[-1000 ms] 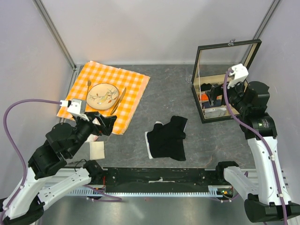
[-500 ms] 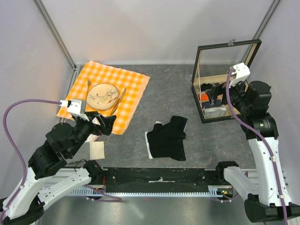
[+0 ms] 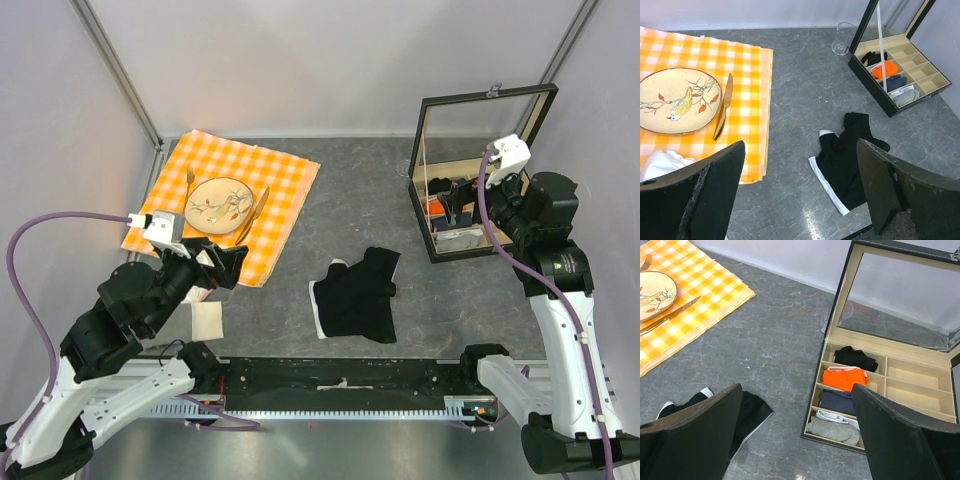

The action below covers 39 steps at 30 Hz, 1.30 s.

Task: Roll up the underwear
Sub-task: Flatten out the underwear at the center of the board.

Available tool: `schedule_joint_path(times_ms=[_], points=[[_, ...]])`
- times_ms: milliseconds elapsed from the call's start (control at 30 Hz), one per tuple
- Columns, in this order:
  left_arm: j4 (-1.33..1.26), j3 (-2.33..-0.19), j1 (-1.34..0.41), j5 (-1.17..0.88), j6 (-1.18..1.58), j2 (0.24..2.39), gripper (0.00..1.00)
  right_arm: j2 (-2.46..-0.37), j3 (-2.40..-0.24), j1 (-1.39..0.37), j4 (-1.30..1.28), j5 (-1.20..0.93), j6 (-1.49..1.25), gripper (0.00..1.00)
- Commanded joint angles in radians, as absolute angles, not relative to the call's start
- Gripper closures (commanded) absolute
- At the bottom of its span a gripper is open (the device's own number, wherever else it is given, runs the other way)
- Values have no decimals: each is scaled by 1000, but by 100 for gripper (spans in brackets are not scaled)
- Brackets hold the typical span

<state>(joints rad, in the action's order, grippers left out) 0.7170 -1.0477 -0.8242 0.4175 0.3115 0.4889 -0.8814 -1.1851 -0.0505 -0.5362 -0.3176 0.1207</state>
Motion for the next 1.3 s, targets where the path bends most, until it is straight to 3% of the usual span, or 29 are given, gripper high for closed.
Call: schedule_joint_path(times_ms=[0, 633, 900, 1100, 1267], points=[[712, -1068, -824, 442, 273, 489, 1, -884, -1226, -52, -529, -331, 130, 2], [701, -1046, -824, 433, 272, 499, 1, -885, -1212, -51, -522, -357, 117, 2], [652, -939, -824, 342, 330, 525, 1, -884, -1125, -51, -523, -569, 152, 2], [523, -795, -824, 212, 414, 627, 1, -949, -1006, -58, -557, -833, 339, 2], [387, -709, -809, 126, 457, 820, 1, -1138, -1002, -135, -581, -733, 423, 2]])
